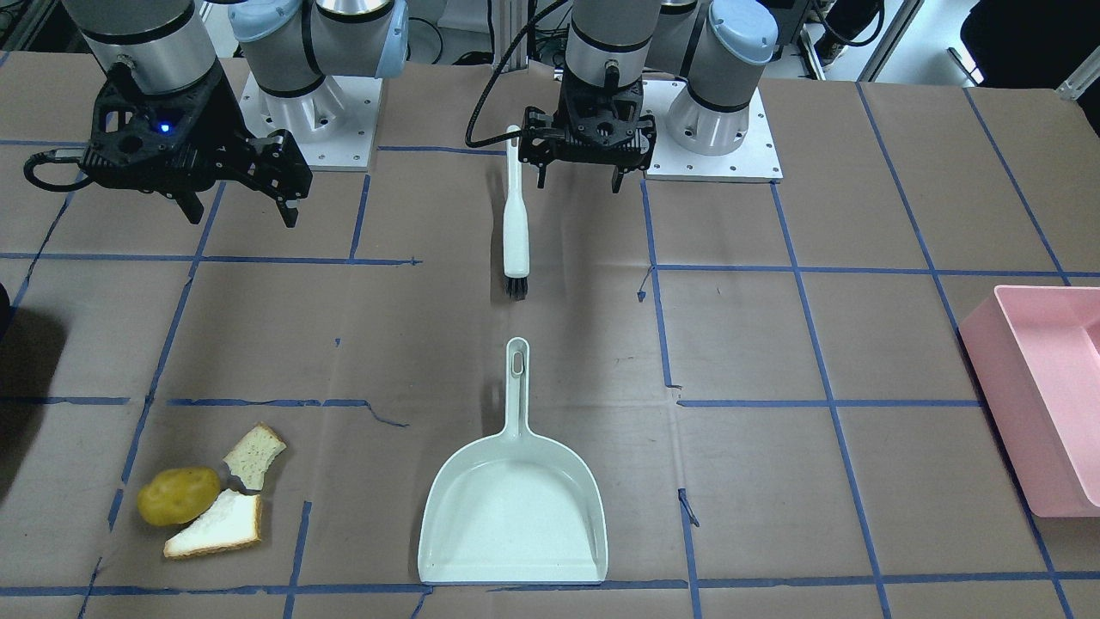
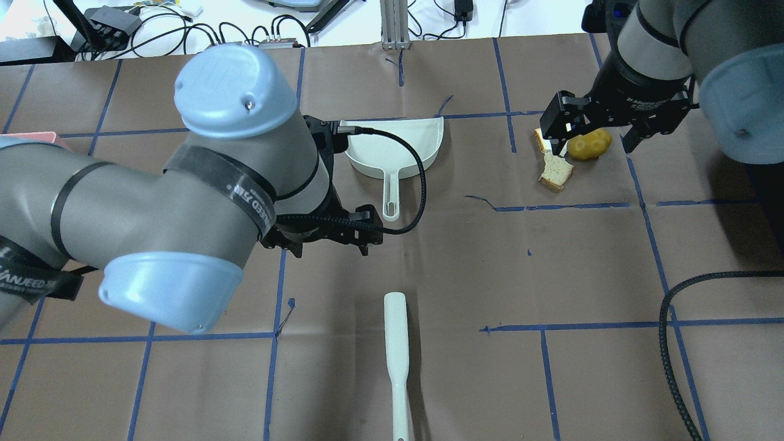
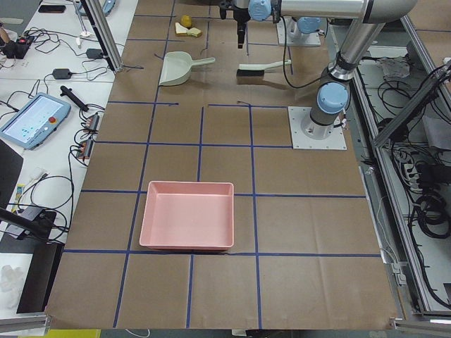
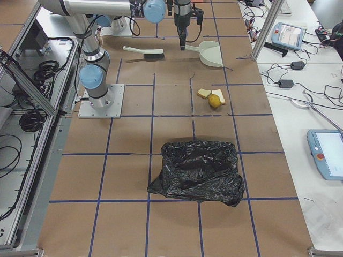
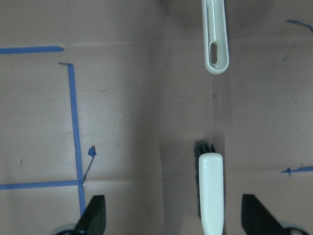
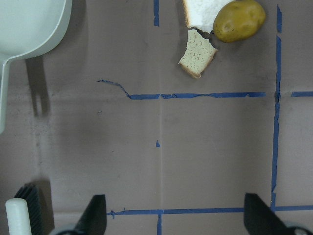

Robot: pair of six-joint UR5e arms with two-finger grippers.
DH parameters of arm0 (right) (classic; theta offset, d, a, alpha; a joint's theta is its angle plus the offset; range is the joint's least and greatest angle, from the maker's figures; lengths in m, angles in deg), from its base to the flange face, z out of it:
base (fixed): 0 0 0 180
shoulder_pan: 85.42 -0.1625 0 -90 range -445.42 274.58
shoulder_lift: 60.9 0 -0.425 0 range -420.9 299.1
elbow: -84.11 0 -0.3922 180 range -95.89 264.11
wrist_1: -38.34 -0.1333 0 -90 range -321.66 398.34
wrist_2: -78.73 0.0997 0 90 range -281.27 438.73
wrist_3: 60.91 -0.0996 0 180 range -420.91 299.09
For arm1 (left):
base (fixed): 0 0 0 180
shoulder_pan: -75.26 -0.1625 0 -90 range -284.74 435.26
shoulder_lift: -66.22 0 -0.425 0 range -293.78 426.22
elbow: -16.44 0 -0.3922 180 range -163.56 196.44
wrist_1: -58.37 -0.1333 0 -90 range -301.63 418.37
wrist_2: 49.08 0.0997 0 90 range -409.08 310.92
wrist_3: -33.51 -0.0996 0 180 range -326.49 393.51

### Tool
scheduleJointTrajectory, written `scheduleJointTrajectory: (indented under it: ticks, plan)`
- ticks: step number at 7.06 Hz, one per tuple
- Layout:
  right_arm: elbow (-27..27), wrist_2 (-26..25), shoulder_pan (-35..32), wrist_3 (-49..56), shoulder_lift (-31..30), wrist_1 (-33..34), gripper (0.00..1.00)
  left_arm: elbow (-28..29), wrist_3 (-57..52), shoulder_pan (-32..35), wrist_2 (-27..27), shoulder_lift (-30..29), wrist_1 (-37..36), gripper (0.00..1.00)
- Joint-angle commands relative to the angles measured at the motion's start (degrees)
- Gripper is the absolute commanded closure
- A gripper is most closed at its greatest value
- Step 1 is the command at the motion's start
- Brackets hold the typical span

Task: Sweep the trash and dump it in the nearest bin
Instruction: 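Lower the left gripper onto the white brush handle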

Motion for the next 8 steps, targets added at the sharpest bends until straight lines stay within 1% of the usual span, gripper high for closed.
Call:
scheduleJointTrajectory:
  ticks: [1,2,3,4,5,6,7,8]
  plan:
    - [0.00,0.05,0.00,0.67,0.03,0.11,0.00,-5.31,3.38,5.20,0.00,1.68,-2.89,0.06]
    - [0.00,0.14,0.00,2.33,0.11,0.20,0.00,-8.90,5.47,8.27,0.00,2.38,-7.95,0.06]
    - [0.00,0.14,0.00,2.35,0.11,0.20,0.00,-12.42,10.19,11.35,0.00,2.39,-13.31,0.06]
    - [0.00,0.22,0.00,2.35,0.11,0.20,0.00,-14.37,12.42,13.38,0.08,2.04,-14.67,0.05]
    - [0.00,0.22,0.00,2.35,0.11,0.20,0.00,-15.61,12.70,15.23,1.30,2.13,-14.86,0.05]
    - [0.00,0.22,0.00,2.35,0.11,0.20,0.00,-17.27,13.05,16.90,3.23,1.95,-18.08,0.05]
    - [0.00,0.22,0.00,2.35,0.11,0.20,0.00,-20.16,13.14,18.66,3.25,1.78,-22.90,0.05]
    - [0.00,0.22,0.09,2.35,0.11,0.20,0.00,-22.36,17.58,19.37,3.07,1.78,-24.77,0.04]
